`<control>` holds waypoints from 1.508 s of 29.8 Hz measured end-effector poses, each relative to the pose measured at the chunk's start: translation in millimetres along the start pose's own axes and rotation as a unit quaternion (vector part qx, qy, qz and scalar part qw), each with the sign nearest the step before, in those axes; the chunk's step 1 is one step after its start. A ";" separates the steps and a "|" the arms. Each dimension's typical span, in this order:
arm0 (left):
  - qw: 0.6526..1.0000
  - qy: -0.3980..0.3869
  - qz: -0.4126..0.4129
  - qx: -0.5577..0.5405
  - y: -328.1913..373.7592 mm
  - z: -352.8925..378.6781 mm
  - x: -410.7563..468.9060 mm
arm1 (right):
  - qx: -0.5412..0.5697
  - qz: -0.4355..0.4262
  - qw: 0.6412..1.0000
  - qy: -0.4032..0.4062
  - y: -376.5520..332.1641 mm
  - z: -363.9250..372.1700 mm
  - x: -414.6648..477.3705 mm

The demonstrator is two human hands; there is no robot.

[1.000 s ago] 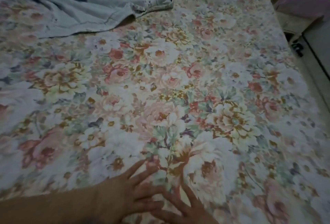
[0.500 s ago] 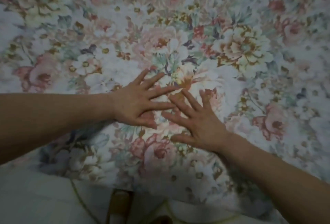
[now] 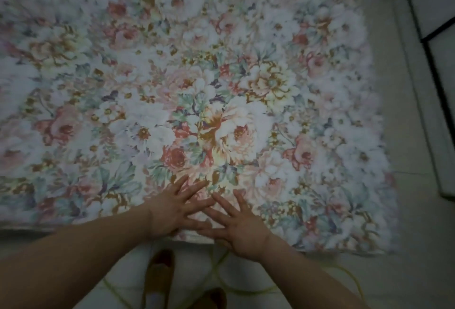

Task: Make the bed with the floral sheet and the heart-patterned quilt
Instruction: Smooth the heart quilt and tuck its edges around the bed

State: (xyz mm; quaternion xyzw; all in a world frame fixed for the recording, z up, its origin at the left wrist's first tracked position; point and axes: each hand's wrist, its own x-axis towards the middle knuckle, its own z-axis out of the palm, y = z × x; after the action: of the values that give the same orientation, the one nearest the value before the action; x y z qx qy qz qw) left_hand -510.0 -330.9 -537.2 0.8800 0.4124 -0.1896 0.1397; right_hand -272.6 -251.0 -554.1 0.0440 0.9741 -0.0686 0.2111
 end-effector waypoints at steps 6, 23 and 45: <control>0.992 -0.100 -0.050 0.064 29.8 -112.3 -0.2 | -0.012 0.080 0.997 -0.020 -7.5 -86.5 -53.5; 0.954 0.117 -0.277 -0.012 67.8 -372.5 -26.0 | 0.103 0.357 0.918 0.137 1.4 -299.6 -229.9; 0.895 0.166 -0.412 -0.035 166.0 -488.0 88.3 | 0.078 0.280 0.938 0.188 116.5 -301.0 -391.5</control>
State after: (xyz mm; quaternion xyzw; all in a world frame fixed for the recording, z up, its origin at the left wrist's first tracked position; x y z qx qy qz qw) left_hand -222.1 -178.2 -128.2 0.6444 0.7617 -0.0668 0.0091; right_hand -26.2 -112.4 -132.8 0.3436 0.9358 -0.0728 0.0305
